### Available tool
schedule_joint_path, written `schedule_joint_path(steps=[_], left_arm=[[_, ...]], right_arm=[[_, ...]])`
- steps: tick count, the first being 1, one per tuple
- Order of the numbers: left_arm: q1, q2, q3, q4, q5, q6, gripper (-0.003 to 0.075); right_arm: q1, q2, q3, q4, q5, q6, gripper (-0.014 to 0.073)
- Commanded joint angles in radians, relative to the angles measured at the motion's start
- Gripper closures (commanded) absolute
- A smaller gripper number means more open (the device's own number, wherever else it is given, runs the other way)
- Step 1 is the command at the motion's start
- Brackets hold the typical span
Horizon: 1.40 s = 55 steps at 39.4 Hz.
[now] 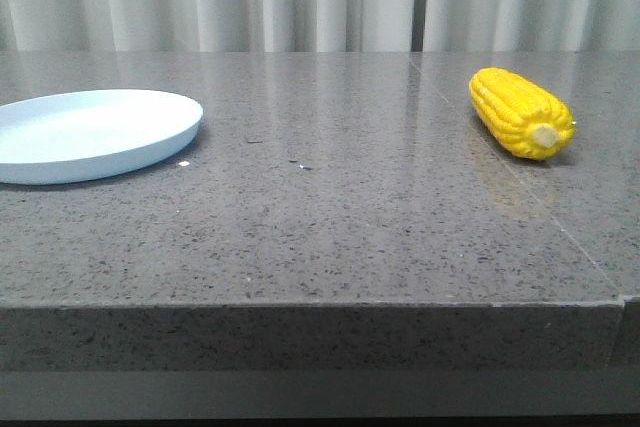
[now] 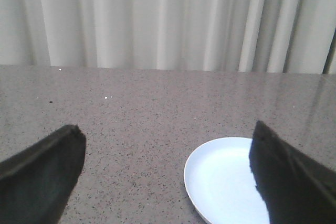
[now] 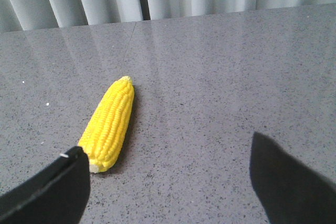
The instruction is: Place corn on plate with both arms
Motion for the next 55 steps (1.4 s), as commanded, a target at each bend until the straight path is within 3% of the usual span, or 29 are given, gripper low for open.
schedule_joint_path(steps=[1, 12, 21, 32, 41, 55], left_arm=[[-0.008, 0.049, -0.052, 0.000, -0.047, 0.000, 0.0138], [-0.094, 0.361, -0.252, 0.003, 0.125, 0.029, 0.0138], [-0.112, 0.676, -0.510, 0.003, 0.439, 0.027, 0.0138], [-0.112, 1.004, -0.767, 0.003, 0.690, 0.027, 0.0139], [-0.112, 1.165, -0.846, 0.003, 0.735, 0.027, 0.0146], [-0.112, 1.227, -0.848, 0.003, 0.734, 0.027, 0.0247]], right_arm=[[-0.006, 0.010, -0.037, -0.005, -0.082, -0.009, -0.0050], [-0.006, 0.010, -0.037, -0.005, -0.082, -0.009, -0.0050], [-0.006, 0.010, -0.037, -0.005, -0.082, -0.009, -0.0050], [-0.006, 0.010, -0.037, -0.005, -0.082, -0.009, -0.0050], [-0.006, 0.010, -0.037, -0.005, -0.082, -0.009, -0.0050], [-0.006, 0.010, -0.037, -0.005, -0.081, -0.009, -0.0050]])
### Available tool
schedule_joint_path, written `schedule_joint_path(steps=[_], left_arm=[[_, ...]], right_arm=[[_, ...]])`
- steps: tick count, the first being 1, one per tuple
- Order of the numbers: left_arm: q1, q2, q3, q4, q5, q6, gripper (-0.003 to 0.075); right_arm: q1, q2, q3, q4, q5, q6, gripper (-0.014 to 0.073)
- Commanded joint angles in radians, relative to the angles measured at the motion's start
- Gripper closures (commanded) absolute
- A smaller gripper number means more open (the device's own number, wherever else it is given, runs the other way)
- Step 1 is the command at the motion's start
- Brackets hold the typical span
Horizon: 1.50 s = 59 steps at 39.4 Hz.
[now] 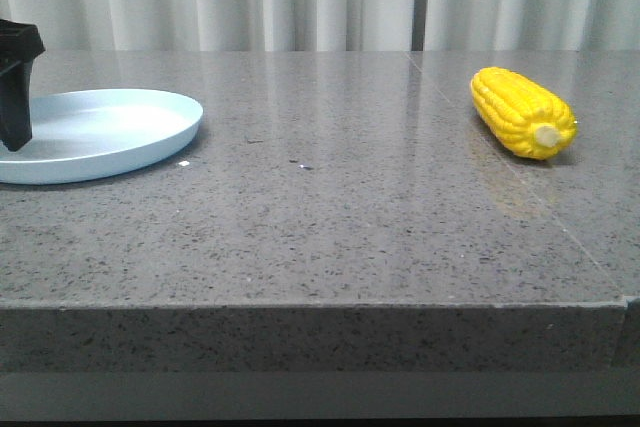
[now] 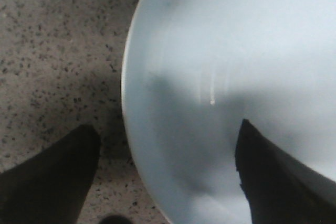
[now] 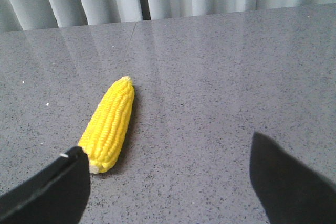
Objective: Place corn on plate with both arms
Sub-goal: 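Lower the left gripper onto the rim of the pale blue plate, then lift the plate with the left gripper and set it toward the table center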
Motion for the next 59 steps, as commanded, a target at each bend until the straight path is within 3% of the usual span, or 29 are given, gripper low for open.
schedule_joint_path(steps=[1, 8, 23, 32, 43, 53, 59], left_arm=[[-0.006, -0.039, -0.034, 0.000, -0.018, -0.001, 0.0261], [-0.006, -0.039, -0.034, 0.000, -0.018, -0.001, 0.0380], [-0.006, -0.039, -0.034, 0.000, -0.019, -0.001, 0.0740], [-0.009, -0.045, -0.043, -0.004, -0.025, -0.001, 0.0741], [-0.028, -0.092, -0.215, -0.121, 0.040, -0.001, 0.0741], [-0.136, -0.051, -0.339, -0.277, 0.031, -0.001, 0.0741], [-0.215, 0.012, -0.341, -0.279, -0.003, -0.001, 0.0741]], right_arm=[[-0.006, 0.010, -0.037, -0.005, -0.081, -0.009, -0.0050], [-0.006, 0.010, -0.037, -0.005, -0.081, -0.009, -0.0050], [-0.006, 0.010, -0.037, -0.005, -0.081, -0.009, -0.0050], [-0.006, 0.010, -0.037, -0.005, -0.081, -0.009, -0.0050], [-0.006, 0.010, -0.037, -0.005, -0.077, -0.009, -0.0050], [-0.006, 0.010, -0.037, -0.005, -0.077, -0.009, -0.0050], [-0.006, 0.010, -0.037, -0.005, -0.077, -0.009, -0.0050]])
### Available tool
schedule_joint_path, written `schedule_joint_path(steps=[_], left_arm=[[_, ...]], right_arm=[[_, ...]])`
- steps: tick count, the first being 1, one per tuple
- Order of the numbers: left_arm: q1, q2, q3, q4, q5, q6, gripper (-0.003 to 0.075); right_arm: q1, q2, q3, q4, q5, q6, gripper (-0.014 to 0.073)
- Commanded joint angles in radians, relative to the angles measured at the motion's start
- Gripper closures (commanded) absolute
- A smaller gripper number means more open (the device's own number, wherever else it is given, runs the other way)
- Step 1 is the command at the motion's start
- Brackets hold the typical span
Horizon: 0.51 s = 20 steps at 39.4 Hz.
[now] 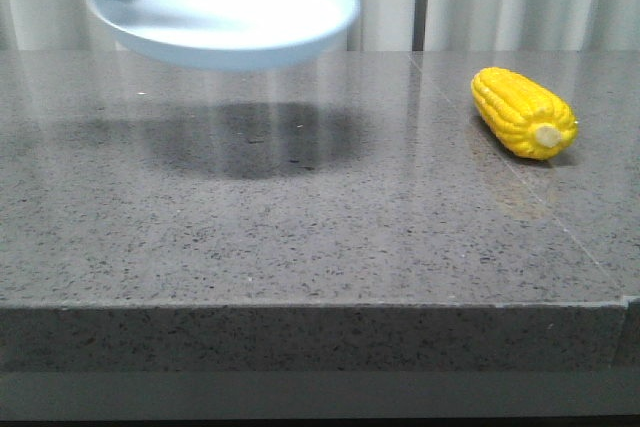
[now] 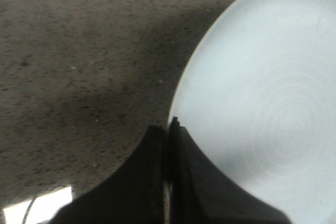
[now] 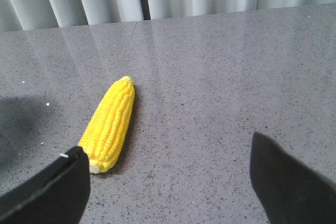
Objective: Place corn on plate with both arms
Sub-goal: 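Lift the plate with the left gripper and set it toward the table center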
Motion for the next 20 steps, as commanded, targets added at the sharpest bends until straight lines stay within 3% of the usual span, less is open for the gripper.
schedule_joint_path(steps=[1, 15, 20], left_arm=[[-0.046, 0.005, -0.032, -0.037, -0.053, -0.001, 0.0741], [-0.066, 0.109, -0.032, -0.018, -0.047, -0.001, 0.0736], [-0.066, 0.112, -0.032, -0.016, -0.043, -0.001, 0.0668]], right_arm=[[-0.006, 0.010, -0.037, -0.005, -0.077, -0.009, -0.0050], [-0.006, 0.010, -0.037, -0.005, -0.077, -0.009, -0.0050], [-0.006, 0.010, -0.037, -0.005, -0.077, -0.009, -0.0050]])
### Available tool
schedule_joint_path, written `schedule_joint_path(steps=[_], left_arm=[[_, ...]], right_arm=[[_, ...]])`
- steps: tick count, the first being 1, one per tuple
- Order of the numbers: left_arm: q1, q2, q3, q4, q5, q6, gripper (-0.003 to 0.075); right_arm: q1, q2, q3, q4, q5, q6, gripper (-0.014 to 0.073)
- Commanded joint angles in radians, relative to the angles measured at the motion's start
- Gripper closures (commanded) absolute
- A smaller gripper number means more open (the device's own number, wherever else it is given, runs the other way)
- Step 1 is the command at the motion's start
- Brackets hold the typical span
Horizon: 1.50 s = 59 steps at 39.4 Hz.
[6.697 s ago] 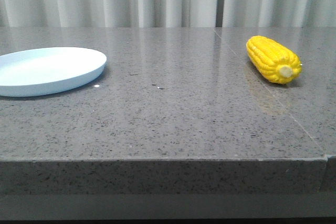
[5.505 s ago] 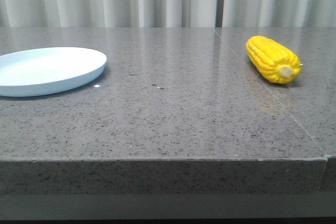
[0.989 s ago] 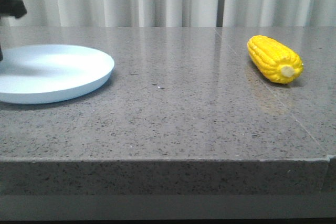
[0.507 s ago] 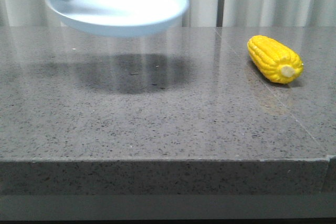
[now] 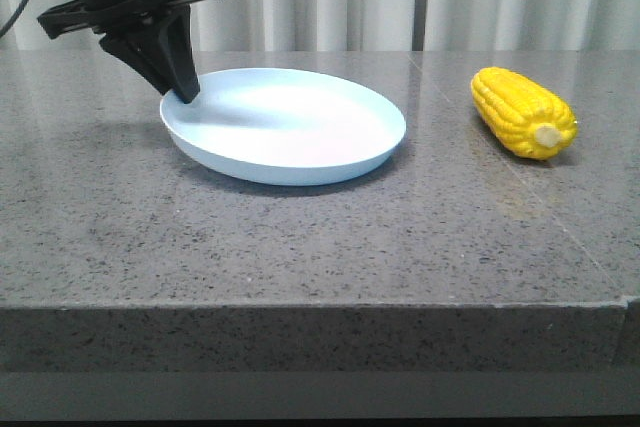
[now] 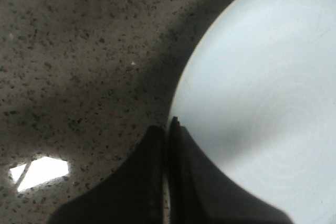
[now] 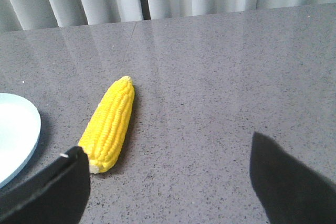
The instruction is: Place corn on plate with both arms
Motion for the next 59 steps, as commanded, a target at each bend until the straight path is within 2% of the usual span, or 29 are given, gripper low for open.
schedule_joint_path(steps=[1, 8, 11, 18, 25, 31, 35, 40, 49, 59], left_arm=[[-0.008, -0.050, -0.032, -0.021, -0.032, -0.001, 0.0645], [-0.008, -0.052, -0.036, 0.009, -0.022, -0.001, 0.0403], [-0.008, -0.075, -0.044, 0.057, -0.007, 0.003, 0.0370], [0.003, -0.193, -0.040, 0.241, 0.009, -0.048, 0.0443], [0.052, -0.279, -0.040, 0.429, 0.041, -0.131, 0.0597], [0.136, -0.350, 0.025, 0.447, 0.045, -0.135, 0.0733], [0.179, -0.465, 0.184, 0.441, -0.075, -0.142, 0.0741], [0.181, -0.607, 0.361, 0.439, -0.220, -0.166, 0.0741], [0.181, -0.921, 0.709, 0.424, -0.558, -0.169, 0.0741], [0.181, -1.280, 1.030, 0.424, -0.730, -0.169, 0.0741]], right_arm=[[-0.006, 0.010, -0.037, -0.005, -0.077, -0.009, -0.0050], [-0.006, 0.010, -0.037, -0.005, -0.077, -0.009, -0.0050], [-0.006, 0.010, -0.037, -0.005, -0.077, -0.009, -0.0050], [-0.006, 0.010, -0.037, -0.005, -0.077, -0.009, -0.0050], [-0.006, 0.010, -0.037, -0.005, -0.077, -0.009, -0.0050], [-0.006, 0.010, -0.037, -0.005, -0.077, -0.009, -0.0050], [-0.006, 0.010, -0.037, -0.005, -0.077, -0.009, -0.0050], [-0.006, 0.010, -0.037, -0.005, -0.077, -0.009, -0.0050], [-0.006, 0.010, -0.037, -0.005, -0.077, -0.009, -0.0050], [-0.006, 0.010, -0.037, -0.005, -0.077, -0.009, -0.0050]])
